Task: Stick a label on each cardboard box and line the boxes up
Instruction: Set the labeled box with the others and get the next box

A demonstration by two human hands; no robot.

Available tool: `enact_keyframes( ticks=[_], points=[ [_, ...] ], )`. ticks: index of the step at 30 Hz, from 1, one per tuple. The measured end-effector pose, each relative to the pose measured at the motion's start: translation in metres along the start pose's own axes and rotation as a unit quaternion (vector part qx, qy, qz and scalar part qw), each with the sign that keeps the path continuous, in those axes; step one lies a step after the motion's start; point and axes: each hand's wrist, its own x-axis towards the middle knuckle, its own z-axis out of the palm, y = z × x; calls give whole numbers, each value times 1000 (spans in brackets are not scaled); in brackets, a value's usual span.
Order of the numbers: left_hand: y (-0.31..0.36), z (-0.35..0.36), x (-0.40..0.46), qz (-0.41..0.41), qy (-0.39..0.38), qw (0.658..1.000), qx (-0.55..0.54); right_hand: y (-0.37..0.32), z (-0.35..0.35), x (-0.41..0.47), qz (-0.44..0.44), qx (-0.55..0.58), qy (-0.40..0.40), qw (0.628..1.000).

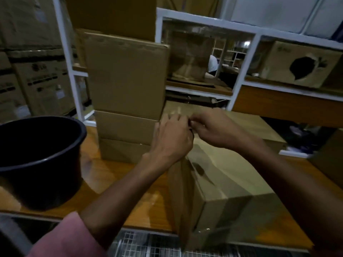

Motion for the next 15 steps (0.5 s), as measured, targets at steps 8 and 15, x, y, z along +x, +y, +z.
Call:
enact_keyframes(
  ticks=[8, 15],
  points=[
    [69, 67, -37, -129, -207, 969, 30, 107, 27, -104, -11, 119, 5, 993],
    [66, 79, -41, -110, -186, 975, 58, 110, 56, -130, -111, 48, -153, 981]
  ],
)
